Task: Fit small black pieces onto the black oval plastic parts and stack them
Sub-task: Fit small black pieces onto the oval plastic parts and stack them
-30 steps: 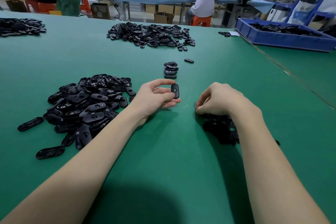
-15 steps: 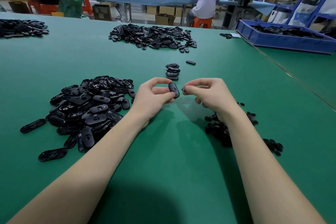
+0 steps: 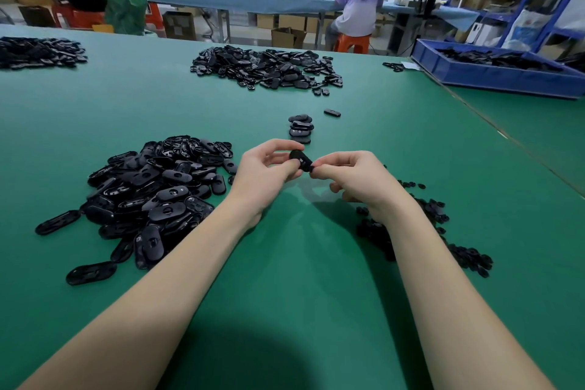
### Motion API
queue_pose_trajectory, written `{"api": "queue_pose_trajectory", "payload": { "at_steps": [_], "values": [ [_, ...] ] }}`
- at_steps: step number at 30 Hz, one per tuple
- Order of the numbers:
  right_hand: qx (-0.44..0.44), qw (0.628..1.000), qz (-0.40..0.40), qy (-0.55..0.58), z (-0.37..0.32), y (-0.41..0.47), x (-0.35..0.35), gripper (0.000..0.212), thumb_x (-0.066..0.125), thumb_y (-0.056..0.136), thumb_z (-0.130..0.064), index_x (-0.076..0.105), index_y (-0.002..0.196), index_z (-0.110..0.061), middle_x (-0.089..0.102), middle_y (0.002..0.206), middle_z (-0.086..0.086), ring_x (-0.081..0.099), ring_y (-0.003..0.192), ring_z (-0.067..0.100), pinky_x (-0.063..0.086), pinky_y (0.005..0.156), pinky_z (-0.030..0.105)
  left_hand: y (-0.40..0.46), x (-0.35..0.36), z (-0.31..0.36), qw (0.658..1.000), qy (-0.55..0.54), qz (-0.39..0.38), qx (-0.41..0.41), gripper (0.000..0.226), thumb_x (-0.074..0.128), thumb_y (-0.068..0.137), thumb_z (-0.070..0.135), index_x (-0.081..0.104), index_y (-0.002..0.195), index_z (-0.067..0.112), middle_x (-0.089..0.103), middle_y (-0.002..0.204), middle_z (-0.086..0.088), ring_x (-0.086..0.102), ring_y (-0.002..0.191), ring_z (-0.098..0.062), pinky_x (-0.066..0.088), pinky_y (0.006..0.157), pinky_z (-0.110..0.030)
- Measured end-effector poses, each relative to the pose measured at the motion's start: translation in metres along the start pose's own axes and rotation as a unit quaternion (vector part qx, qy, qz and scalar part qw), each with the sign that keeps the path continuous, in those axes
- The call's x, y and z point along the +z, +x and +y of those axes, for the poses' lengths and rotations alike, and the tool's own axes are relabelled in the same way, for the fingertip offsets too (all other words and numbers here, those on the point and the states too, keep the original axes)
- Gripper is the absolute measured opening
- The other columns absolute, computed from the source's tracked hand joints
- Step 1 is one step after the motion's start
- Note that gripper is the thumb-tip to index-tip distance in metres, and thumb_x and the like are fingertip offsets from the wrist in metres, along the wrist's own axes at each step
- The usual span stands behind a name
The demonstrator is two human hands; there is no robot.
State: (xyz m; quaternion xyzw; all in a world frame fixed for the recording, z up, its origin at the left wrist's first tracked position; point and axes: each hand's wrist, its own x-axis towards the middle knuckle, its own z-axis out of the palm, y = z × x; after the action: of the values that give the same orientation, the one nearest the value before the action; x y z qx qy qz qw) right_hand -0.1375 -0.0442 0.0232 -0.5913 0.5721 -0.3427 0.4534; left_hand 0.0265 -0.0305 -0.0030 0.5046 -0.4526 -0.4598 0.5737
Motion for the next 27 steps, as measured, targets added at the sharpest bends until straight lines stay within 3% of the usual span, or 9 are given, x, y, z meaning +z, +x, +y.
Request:
{"api": "queue_pose_trajectory", "payload": {
  "at_steps": [5,8,13,17,21,27],
  "values": [
    [0.028,0.999,-0.010,0.045,0.000,-0.002,0.004,0.003,0.077,0.086,-0.023,0.079,0.088,-0.023,0.078,0.091,-0.008,0.061,0.058,0.002,0.041,0.047,0.013,0.000,0.000,-0.001,0.999,0.036,-0.007,-0.006,0.012,0.073,0.087,0.010,0.065,0.090,0.018,0.078,0.085,-0.001,0.064,0.073,-0.012,0.054,0.091,-0.036],
    [0.009,0.996,0.012,0.084,0.000,-0.002,0.007,0.003,0.076,0.088,-0.019,0.077,0.088,-0.022,0.074,0.077,-0.012,0.062,0.054,0.000,0.042,0.046,0.010,-0.001,0.002,0.000,0.999,0.033,-0.020,-0.015,0.016,0.074,0.086,0.007,0.063,0.090,0.018,0.076,0.085,0.001,0.066,0.072,-0.011,0.055,0.093,-0.039],
    [0.011,0.996,0.025,0.079,-0.002,0.000,0.011,0.006,0.077,0.086,-0.016,0.076,0.084,-0.021,0.070,0.067,-0.013,0.061,0.050,0.000,0.039,0.043,0.009,-0.003,-0.001,0.001,0.997,0.061,-0.033,0.021,0.035,0.069,0.087,-0.002,0.070,0.111,0.023,0.076,0.096,-0.004,0.074,0.080,-0.015,0.058,0.083,-0.029],
    [0.026,0.996,0.056,0.059,0.000,0.001,0.012,0.007,0.079,0.083,-0.019,0.075,0.077,-0.022,0.068,0.065,-0.014,0.057,0.046,-0.003,0.034,0.040,0.010,-0.003,0.001,0.002,1.000,0.004,-0.030,0.001,0.023,0.065,0.092,-0.001,0.073,0.106,0.016,0.078,0.089,-0.009,0.075,0.082,-0.018,0.060,0.077,-0.023],
    [0.016,0.993,0.088,0.074,0.002,0.002,0.012,0.007,0.081,0.080,-0.019,0.076,0.075,-0.021,0.064,0.056,-0.017,0.052,0.042,-0.005,0.032,0.038,0.008,0.000,0.000,0.001,0.998,0.037,-0.041,0.005,0.016,0.065,0.095,0.008,0.072,0.106,0.017,0.079,0.087,-0.003,0.074,0.084,-0.011,0.059,0.080,-0.023],
    [0.014,0.992,0.092,0.085,0.001,0.002,0.012,0.008,0.082,0.079,-0.021,0.075,0.075,-0.023,0.061,0.056,-0.013,0.049,0.042,-0.001,0.033,0.039,0.009,-0.001,0.001,0.002,0.999,0.010,-0.042,0.017,0.015,0.067,0.092,0.000,0.069,0.103,0.011,0.078,0.086,-0.004,0.074,0.079,-0.014,0.060,0.085,-0.027]
  ]
}}
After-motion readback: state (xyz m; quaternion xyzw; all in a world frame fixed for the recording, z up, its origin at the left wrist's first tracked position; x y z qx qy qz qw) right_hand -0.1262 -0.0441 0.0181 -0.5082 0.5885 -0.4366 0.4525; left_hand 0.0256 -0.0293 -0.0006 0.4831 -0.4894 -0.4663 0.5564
